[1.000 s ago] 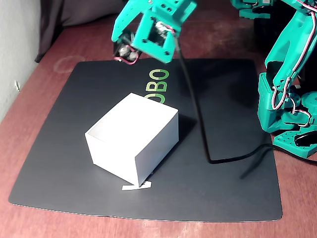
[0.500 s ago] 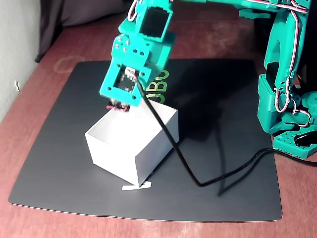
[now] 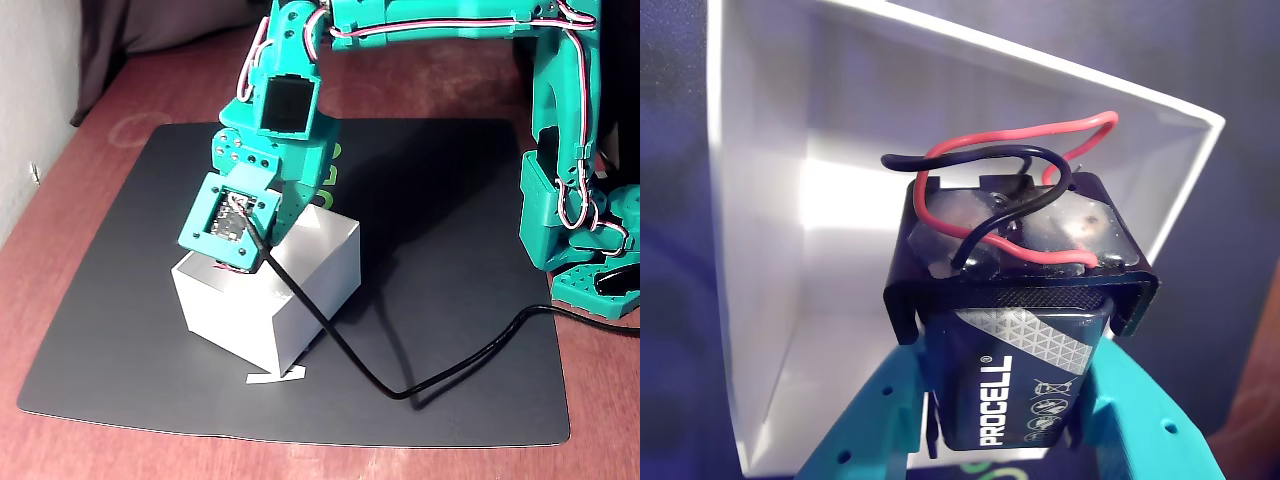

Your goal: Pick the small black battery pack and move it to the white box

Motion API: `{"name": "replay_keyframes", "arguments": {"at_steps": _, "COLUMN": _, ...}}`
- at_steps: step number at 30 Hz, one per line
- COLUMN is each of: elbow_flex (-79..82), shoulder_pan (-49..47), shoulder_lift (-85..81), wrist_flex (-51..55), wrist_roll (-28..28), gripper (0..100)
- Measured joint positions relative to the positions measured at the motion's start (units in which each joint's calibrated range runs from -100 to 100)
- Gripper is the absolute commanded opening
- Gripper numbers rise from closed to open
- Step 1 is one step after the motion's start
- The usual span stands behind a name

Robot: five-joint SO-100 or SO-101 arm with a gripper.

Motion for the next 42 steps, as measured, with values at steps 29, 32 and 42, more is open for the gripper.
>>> {"name": "replay_keyframes", "arguments": {"at_steps": 29, "elbow_flex": 0.2, "shoulder_pan": 1.1, "shoulder_lift": 8.6, "wrist_flex": -0.1, "wrist_roll": -8.7, "gripper": 7}}
{"name": "replay_keyframes", "arguments": {"at_steps": 32, "elbow_flex": 0.2, "shoulder_pan": 1.1, "shoulder_lift": 8.9, "wrist_flex": -0.1, "wrist_roll": -8.7, "gripper": 7}}
{"name": "replay_keyframes", "arguments": {"at_steps": 42, "elbow_flex": 0.1, "shoulder_pan": 1.2, "shoulder_lift": 13.3, "wrist_flex": -0.3, "wrist_roll": -8.8, "gripper": 7}}
